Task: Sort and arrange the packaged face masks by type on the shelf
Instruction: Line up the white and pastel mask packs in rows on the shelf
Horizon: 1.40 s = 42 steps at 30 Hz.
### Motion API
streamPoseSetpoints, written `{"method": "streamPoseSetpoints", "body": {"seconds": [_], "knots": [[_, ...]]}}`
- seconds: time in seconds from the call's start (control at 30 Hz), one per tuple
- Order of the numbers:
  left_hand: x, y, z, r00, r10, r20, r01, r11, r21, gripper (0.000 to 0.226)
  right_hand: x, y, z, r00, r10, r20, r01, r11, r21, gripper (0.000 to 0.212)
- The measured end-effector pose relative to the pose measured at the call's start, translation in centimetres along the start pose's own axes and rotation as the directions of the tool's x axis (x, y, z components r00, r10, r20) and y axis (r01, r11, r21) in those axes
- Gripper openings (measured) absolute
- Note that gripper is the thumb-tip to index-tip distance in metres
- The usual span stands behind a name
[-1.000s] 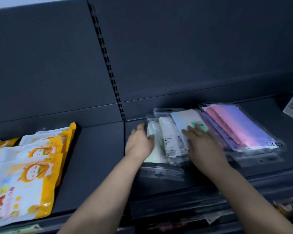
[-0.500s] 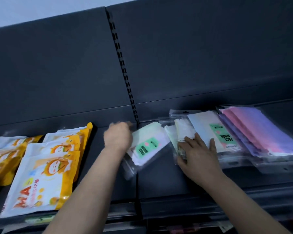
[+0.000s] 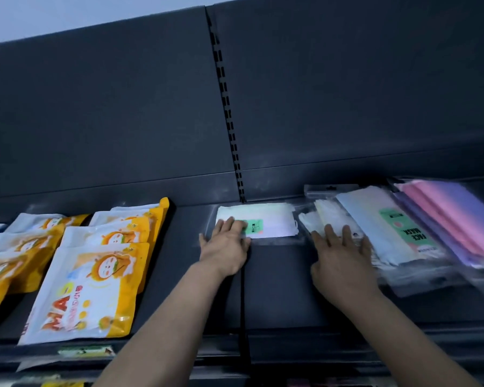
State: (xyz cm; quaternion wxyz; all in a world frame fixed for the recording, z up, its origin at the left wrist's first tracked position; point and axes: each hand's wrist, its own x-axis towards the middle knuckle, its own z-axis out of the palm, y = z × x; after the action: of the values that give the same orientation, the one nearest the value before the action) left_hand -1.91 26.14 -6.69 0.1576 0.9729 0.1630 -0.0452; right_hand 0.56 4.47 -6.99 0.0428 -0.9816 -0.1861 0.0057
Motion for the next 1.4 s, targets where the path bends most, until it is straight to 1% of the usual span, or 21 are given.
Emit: {"method": "streamPoseSetpoints", "body": {"seconds": [0.07,0.17,0.33,0.47,0.57,0.67,0.73,0.8,0.9,0.93,1.03,1.1,1.17,1.23,1.4], "knots": [[0.5,0.2,0.2,1.0,0.007,0.011,-0.008,1.0,0.023,0.046,0.2,0.5,-0.2,0.999,0.04,-0.033,-0.041,0.999,-0.013,0.057],[0.4,1.3,0.8,0.998,0.055,0.043,-0.06,0.99,0.131,0.049,0.7,1.2,-0.5,0.994,0.102,-0.043,-0.103,0.994,-0.026,0.047],[1.2,3.1,0.5,0.992,0.122,0.033,-0.126,0.97,0.206,0.051,1.7,1.6,-0.4,0.98,0.192,-0.058,-0.197,0.974,-0.113,0.044],[1.7,3.1,0.6,0.992,0.129,0.017,-0.129,0.957,0.258,0.052,1.6,1.6,0.1,0.979,0.168,-0.117,-0.184,0.972,-0.145,0.044],[1.4,3.2,0.9,0.99,0.137,0.046,-0.143,0.964,0.225,0.055,1.2,1.9,0.2,0.977,0.111,-0.184,-0.122,0.991,-0.05,0.044],[1.2,2.9,0.9,0.988,0.141,0.06,-0.149,0.973,0.179,0.058,1.2,0.9,0.1,0.975,-0.023,-0.22,0.028,0.999,0.024,0.042],[0.9,2.6,0.9,0.991,0.13,0.027,-0.132,0.984,0.115,0.059,1.7,0.0,0.1,0.971,-0.13,-0.202,0.144,0.988,0.051,0.042],[0.3,2.2,0.9,0.994,0.106,-0.033,-0.104,0.992,0.065,0.057,2.2,-0.7,0.3,0.962,-0.209,-0.176,0.218,0.975,0.037,0.043],[-0.7,1.5,0.7,0.992,0.085,-0.09,-0.08,0.995,0.06,0.055,2.8,-1.6,0.5,0.943,-0.299,-0.145,0.307,0.951,0.036,0.043],[-1.1,1.2,0.5,0.993,0.068,-0.092,-0.065,0.997,0.042,0.054,3.1,-2.1,0.6,0.933,-0.336,-0.13,0.345,0.937,0.055,0.042],[-1.9,0.3,-0.3,0.998,-0.023,-0.055,0.018,0.996,-0.085,0.05,3.5,-4.1,0.6,0.895,-0.435,-0.1,0.445,0.886,0.13,0.043],[-2.5,-0.4,-0.7,0.996,-0.072,-0.042,0.067,0.991,-0.119,0.046,3.7,-5.4,0.7,0.872,-0.479,-0.104,0.49,0.86,0.14,0.046],[-3.0,-1.1,-1.0,0.994,-0.092,-0.053,0.086,0.991,-0.104,0.042,4.1,-6.6,0.9,0.856,-0.505,-0.104,0.516,0.844,0.148,0.052],[-3.6,-2.0,-1.4,0.991,-0.122,-0.064,0.116,0.989,-0.091,0.042,4.3,-7.7,1.0,0.849,-0.522,-0.085,0.528,0.835,0.155,0.056],[-4.0,-3.2,-2.0,0.989,-0.124,-0.075,0.117,0.989,-0.086,0.047,4.1,-9.2,0.9,0.835,-0.543,-0.082,0.549,0.82,0.161,0.048]]}}
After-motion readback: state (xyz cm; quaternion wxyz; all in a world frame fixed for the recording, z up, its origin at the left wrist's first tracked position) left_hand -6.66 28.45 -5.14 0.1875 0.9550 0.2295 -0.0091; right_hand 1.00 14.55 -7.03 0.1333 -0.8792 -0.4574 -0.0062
